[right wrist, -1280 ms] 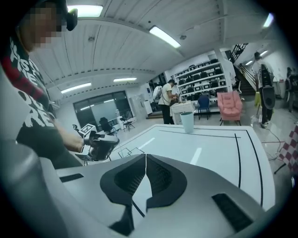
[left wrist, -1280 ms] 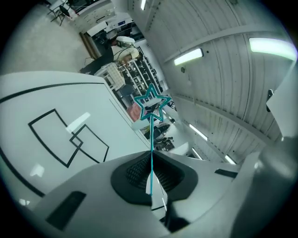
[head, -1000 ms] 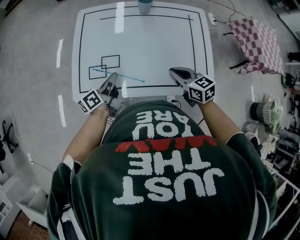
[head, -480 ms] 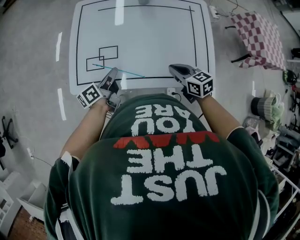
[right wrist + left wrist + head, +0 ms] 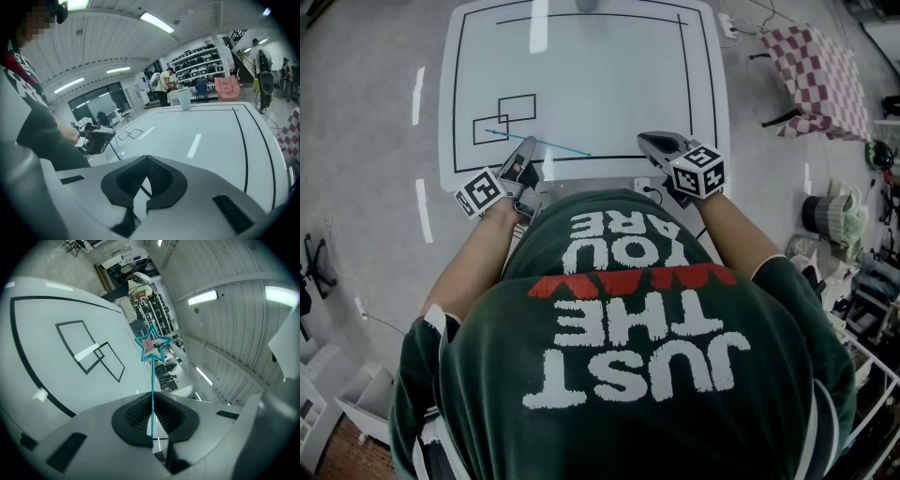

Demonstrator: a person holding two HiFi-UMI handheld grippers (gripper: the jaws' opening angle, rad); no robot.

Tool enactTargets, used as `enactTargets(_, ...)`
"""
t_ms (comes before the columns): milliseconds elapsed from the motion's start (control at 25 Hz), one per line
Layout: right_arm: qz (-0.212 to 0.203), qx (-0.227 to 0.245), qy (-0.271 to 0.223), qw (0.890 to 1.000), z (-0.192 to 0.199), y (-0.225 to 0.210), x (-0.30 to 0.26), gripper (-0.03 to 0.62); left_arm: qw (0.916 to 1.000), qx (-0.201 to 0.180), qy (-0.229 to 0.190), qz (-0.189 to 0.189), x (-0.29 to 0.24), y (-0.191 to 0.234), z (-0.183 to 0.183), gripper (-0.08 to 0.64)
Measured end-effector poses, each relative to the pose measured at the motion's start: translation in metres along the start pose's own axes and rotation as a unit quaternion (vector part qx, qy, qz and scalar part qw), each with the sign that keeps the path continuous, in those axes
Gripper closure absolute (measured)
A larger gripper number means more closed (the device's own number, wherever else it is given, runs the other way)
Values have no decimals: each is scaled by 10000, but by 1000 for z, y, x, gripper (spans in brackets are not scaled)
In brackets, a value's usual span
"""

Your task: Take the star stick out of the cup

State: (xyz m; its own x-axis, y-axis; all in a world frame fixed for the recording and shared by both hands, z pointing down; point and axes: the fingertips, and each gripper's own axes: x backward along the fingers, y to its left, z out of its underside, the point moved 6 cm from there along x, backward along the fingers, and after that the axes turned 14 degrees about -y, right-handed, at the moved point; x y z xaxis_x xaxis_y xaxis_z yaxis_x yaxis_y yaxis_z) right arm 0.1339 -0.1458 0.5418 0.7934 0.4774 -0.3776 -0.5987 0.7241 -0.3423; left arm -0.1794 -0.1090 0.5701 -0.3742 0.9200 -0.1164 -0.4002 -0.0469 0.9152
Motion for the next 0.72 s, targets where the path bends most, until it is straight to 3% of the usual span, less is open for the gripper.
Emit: enactTargets(720, -13, 30, 46, 10000, 1, 2, 1, 560, 10000, 87, -12, 39, 0, -3, 0, 540)
